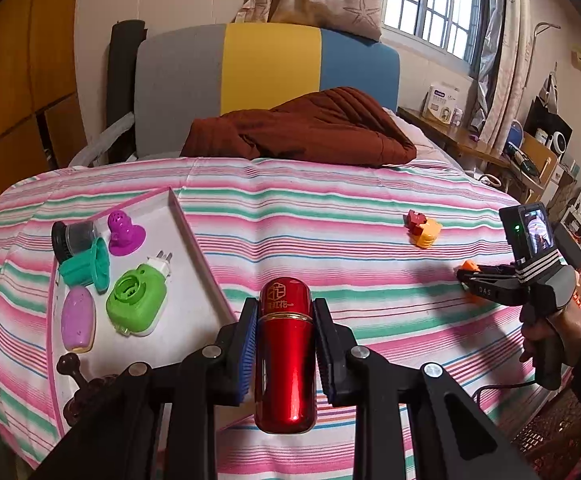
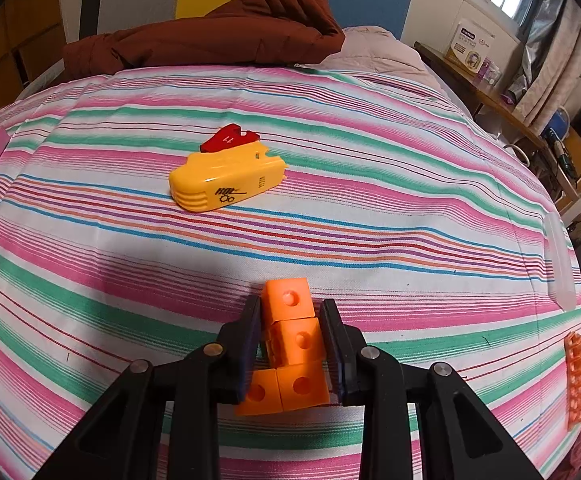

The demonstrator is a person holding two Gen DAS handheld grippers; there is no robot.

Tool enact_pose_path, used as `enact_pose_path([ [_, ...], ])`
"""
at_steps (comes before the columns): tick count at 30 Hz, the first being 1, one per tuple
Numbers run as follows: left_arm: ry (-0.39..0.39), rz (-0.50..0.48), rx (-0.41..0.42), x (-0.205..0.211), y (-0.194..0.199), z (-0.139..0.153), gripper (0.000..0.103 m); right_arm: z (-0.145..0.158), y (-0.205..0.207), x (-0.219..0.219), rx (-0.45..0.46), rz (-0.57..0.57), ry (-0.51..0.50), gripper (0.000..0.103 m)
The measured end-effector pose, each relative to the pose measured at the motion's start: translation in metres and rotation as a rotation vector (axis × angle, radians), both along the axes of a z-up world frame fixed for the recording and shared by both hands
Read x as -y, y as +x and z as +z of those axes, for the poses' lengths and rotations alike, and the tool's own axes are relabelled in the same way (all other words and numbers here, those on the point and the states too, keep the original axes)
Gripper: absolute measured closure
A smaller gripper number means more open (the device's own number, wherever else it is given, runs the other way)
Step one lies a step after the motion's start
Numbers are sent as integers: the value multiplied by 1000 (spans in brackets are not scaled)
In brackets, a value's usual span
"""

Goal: Organize rigid objects
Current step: 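Carry the red cylinder into the tray and open the left gripper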

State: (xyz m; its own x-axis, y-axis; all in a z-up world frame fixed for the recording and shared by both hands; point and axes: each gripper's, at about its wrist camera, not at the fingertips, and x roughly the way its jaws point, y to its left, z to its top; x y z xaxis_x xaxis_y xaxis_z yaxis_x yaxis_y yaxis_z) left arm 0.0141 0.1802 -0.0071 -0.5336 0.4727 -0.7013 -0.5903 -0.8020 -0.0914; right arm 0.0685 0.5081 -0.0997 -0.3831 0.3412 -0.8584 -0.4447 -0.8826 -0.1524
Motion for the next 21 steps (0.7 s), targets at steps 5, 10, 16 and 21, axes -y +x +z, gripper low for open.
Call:
enact_pose_path([
  [5, -3, 13, 11, 6, -2, -4, 77, 0, 0, 0, 1, 0, -1, 72],
  [10, -1, 22, 17, 12, -5, -6, 77, 0, 0, -1, 1, 0, -2, 72],
  [16, 24, 54, 42, 34, -12, -2, 77, 0, -2, 1, 9, 8, 17, 72],
  [21, 52, 153, 66, 73, -29, 4, 77, 0, -2, 1, 9, 9, 12, 72],
])
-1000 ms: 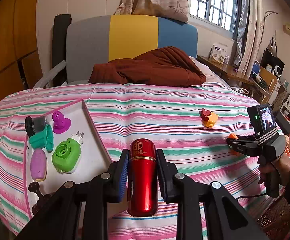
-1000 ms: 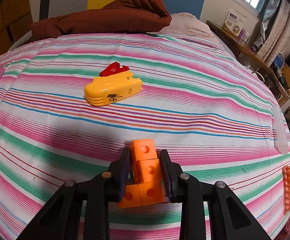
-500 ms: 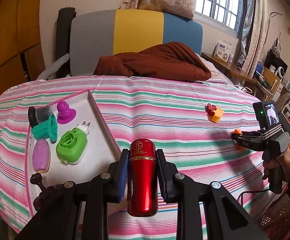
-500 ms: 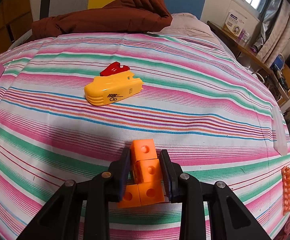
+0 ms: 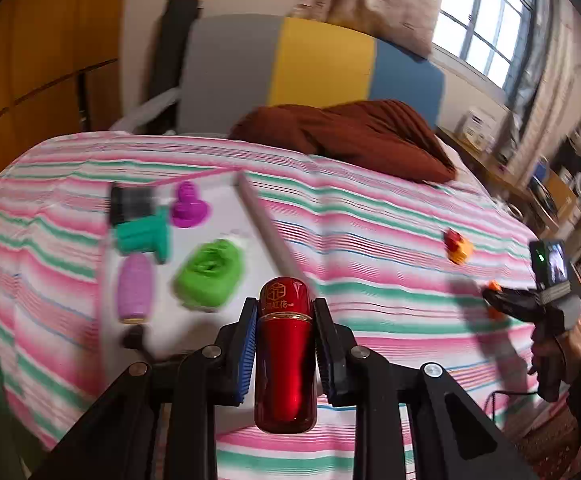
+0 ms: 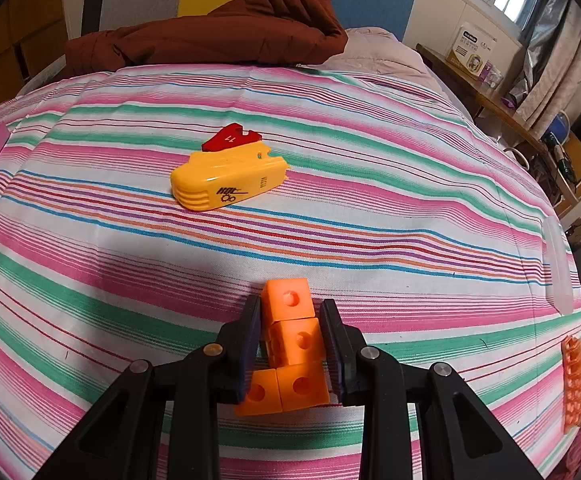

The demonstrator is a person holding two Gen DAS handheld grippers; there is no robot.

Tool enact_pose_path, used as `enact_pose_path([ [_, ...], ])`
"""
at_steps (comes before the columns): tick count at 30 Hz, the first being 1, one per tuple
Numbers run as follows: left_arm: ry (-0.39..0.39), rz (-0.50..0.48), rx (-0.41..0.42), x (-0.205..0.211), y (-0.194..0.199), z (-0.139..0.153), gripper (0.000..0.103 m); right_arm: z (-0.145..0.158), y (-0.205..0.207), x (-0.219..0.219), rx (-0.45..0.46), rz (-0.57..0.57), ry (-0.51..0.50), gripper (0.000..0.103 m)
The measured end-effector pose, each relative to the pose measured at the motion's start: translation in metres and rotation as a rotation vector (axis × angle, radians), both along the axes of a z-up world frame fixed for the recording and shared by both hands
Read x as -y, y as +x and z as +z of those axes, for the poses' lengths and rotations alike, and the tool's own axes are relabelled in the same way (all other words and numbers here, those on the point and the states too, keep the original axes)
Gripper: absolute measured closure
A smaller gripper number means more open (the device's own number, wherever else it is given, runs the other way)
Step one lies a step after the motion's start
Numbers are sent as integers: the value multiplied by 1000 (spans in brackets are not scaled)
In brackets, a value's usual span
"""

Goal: Organize rigid objects
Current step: 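Carry the red cylinder into the tray and open the left gripper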

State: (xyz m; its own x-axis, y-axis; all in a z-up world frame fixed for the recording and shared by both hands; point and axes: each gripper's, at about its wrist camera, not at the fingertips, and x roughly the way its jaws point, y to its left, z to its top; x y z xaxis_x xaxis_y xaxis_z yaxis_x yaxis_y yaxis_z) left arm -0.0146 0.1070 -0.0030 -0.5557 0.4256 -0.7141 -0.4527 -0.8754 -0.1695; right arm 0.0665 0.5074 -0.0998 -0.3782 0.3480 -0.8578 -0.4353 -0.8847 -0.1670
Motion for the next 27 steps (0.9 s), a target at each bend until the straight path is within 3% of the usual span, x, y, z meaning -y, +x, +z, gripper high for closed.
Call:
enact_pose_path([
  [7, 39, 112, 86, 50, -23, -12, 77, 0, -1, 4, 9, 7, 24, 72],
  [12, 158, 69, 215, 47, -31, -25, 77, 0, -1, 5, 13, 10, 33, 72],
  [18, 113, -4, 230, 14, -29, -35, 77, 0, -1, 3, 13, 10, 31, 72],
  [23, 54, -9, 232, 2, -34, -44, 77, 0, -2, 4, 15, 13, 36, 72],
  [27, -11, -15, 188, 0, -34, -50, 77, -1, -3, 4, 18, 16, 41, 72],
])
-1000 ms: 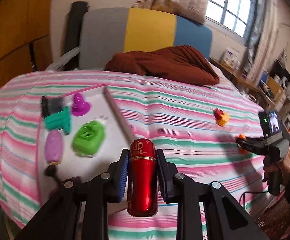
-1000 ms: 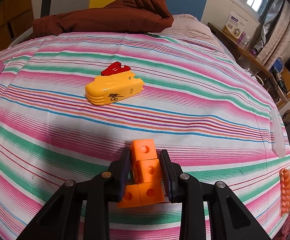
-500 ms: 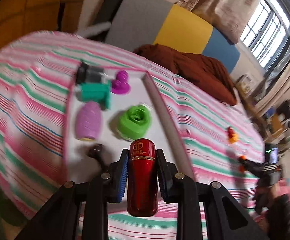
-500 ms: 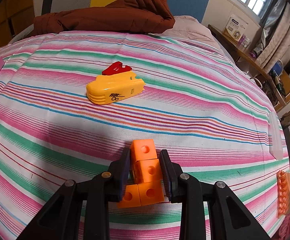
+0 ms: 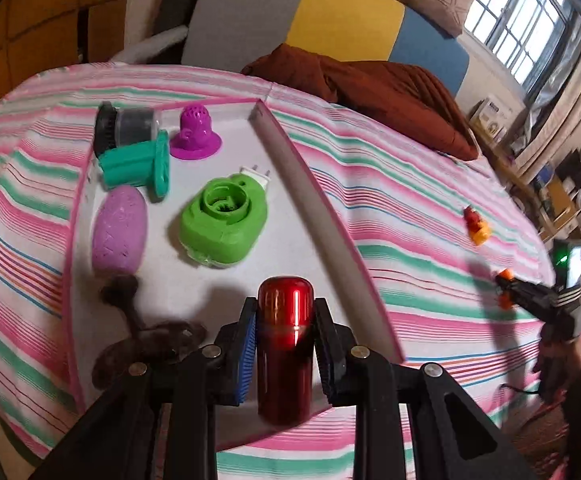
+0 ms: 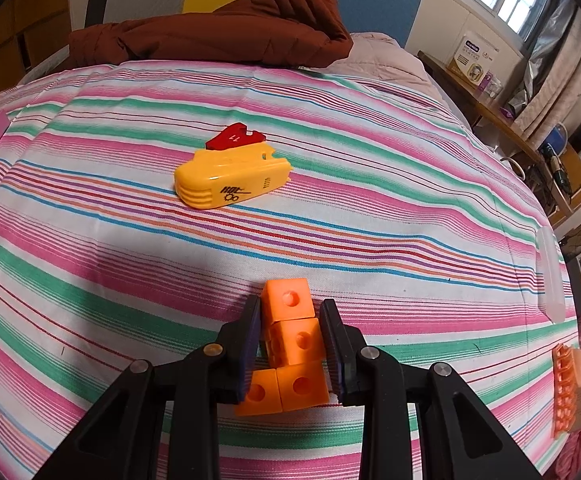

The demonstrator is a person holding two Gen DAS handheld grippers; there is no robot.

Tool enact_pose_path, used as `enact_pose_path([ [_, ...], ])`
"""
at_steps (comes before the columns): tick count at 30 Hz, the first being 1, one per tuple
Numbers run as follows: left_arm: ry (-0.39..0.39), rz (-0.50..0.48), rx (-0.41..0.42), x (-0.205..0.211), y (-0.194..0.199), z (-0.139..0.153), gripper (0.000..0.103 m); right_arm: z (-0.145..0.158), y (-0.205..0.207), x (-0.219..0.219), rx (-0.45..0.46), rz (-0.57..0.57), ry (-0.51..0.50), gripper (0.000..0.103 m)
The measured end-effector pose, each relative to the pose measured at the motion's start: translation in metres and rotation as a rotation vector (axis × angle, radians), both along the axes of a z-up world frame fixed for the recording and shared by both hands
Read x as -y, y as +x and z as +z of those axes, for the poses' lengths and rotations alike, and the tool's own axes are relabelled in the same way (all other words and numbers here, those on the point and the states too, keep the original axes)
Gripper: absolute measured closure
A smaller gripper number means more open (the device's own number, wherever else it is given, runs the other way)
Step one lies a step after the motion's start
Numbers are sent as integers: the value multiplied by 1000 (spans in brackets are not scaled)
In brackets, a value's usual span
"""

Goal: Organize rigid objects
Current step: 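Carry the red cylinder into the tray and open the left gripper, then carry the orange cubes into the tray and open the right gripper while the left gripper nudges the brown brush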

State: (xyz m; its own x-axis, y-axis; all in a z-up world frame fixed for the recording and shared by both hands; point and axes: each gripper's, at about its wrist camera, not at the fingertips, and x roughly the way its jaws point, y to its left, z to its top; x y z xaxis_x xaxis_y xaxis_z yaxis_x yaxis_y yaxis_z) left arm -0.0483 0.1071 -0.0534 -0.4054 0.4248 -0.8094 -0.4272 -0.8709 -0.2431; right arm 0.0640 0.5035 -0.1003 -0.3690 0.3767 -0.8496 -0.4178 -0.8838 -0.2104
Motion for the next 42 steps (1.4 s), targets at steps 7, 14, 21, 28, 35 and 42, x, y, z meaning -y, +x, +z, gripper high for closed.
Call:
enact_pose_path([
  [7, -26, -41, -36, 3, 5, 1, 77, 0, -1, 0, 2, 2, 4, 72],
  [14, 30, -21, -11, 16, 4, 6, 72, 0, 0, 0, 2, 1, 5, 72],
  [21, -38, -6, -79, 24, 10, 8, 72, 0, 0, -2, 2, 3, 4, 72],
  [28, -46, 1, -144, 28, 17, 14, 72, 0, 0, -2, 6, 2, 3, 72],
  [35, -49, 44, -188, 40, 18, 24, 72, 1, 0, 0, 8, 2, 5, 72],
  [42, -50, 100, -171, 56, 18, 22, 72, 1, 0, 4, -2, 8, -28, 73],
])
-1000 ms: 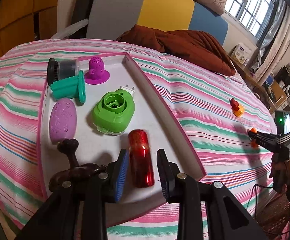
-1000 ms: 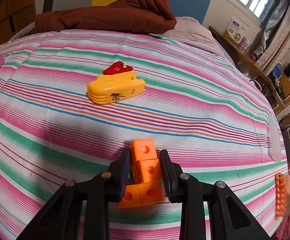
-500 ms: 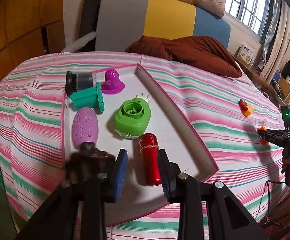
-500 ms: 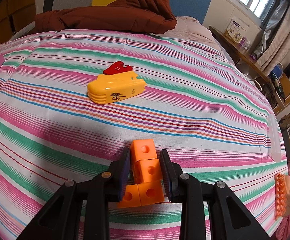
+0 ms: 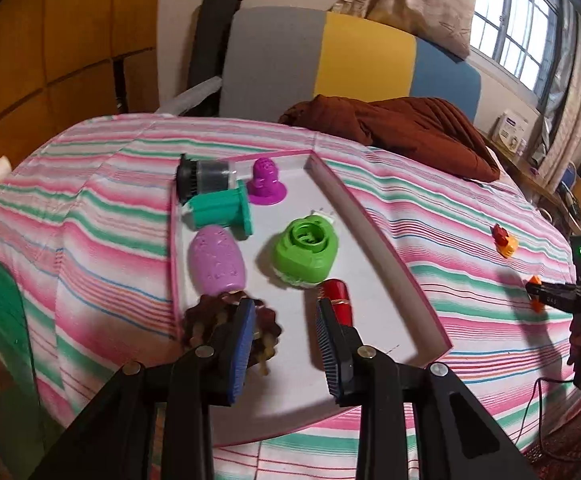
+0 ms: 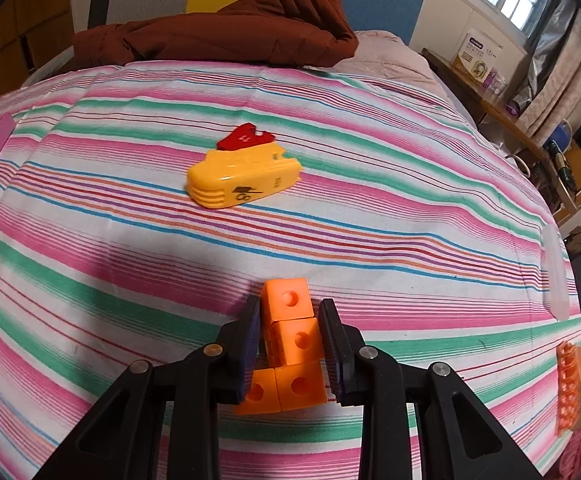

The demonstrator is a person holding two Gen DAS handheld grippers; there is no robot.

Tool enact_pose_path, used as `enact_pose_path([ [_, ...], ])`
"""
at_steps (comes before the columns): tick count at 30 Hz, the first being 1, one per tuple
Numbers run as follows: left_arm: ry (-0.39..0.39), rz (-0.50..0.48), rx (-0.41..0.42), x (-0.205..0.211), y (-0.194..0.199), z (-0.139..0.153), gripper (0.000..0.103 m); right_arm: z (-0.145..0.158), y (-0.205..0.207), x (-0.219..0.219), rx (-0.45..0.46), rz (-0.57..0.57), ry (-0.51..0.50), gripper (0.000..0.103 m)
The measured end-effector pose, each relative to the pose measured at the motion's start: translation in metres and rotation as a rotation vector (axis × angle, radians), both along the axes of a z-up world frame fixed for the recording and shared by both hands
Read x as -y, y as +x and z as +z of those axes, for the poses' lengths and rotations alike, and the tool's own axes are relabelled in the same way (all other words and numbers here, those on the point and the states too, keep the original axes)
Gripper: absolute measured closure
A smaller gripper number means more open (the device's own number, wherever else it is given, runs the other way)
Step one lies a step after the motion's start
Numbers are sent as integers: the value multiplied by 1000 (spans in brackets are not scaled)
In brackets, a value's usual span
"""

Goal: Organize rigid objects
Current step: 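Carry the orange cubes into the tray and open the right gripper while the left gripper nudges the brown brush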

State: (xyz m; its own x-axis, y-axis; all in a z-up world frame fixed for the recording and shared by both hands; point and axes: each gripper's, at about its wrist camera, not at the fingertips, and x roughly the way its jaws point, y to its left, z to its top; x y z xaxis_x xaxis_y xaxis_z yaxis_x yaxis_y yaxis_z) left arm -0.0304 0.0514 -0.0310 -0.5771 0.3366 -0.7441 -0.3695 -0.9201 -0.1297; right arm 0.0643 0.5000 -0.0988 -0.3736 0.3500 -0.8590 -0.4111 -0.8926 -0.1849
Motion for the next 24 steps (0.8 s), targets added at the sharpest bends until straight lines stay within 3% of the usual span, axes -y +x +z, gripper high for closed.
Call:
enact_pose_path([
  [3, 4, 18, 9, 6, -1, 0, 73, 1, 0, 2, -7, -5, -34, 74],
  [6, -25, 17, -37, 4, 5, 8, 73, 3, -2, 9, -12, 12, -76, 75],
  [16, -16, -3, -73, 4, 14, 21, 73, 4, -11, 46, -4, 56, -120, 76],
  [24, -8, 15, -73, 13, 14, 23, 72, 14, -24, 87, -68, 121, -246, 76],
])
